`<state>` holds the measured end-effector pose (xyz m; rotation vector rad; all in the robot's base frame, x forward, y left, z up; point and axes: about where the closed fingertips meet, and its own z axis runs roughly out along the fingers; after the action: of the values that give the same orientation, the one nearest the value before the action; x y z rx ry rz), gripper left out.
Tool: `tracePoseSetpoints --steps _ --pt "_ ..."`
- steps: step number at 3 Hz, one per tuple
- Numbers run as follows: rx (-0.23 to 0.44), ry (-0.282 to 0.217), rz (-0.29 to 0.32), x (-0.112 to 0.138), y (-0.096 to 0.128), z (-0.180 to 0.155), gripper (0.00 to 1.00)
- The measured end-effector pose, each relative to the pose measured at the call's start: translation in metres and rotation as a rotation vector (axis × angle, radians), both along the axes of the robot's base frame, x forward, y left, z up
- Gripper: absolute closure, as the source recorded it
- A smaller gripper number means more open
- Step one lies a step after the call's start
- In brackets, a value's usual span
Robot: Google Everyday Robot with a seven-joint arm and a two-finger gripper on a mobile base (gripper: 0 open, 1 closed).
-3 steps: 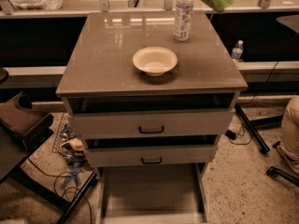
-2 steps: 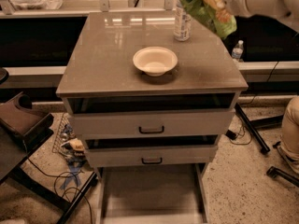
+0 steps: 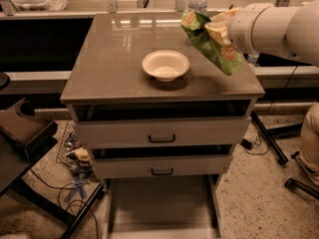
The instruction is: Place green rice chip bag into bottom drawer
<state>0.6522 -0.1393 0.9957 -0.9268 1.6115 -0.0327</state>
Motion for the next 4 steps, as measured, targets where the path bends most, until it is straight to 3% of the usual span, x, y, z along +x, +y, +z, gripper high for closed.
tracePoseSetpoints --steps 2,3,4 --pt "-0.006 0.002 -0.025 -0.003 -0.003 -0.002 1.0" --pt "0.023 0.034 -0.012 -0.017 -0.003 -0.02 1.0" --pt "0.022 0.024 -0.003 -0.072 -0.044 -0.027 1.0"
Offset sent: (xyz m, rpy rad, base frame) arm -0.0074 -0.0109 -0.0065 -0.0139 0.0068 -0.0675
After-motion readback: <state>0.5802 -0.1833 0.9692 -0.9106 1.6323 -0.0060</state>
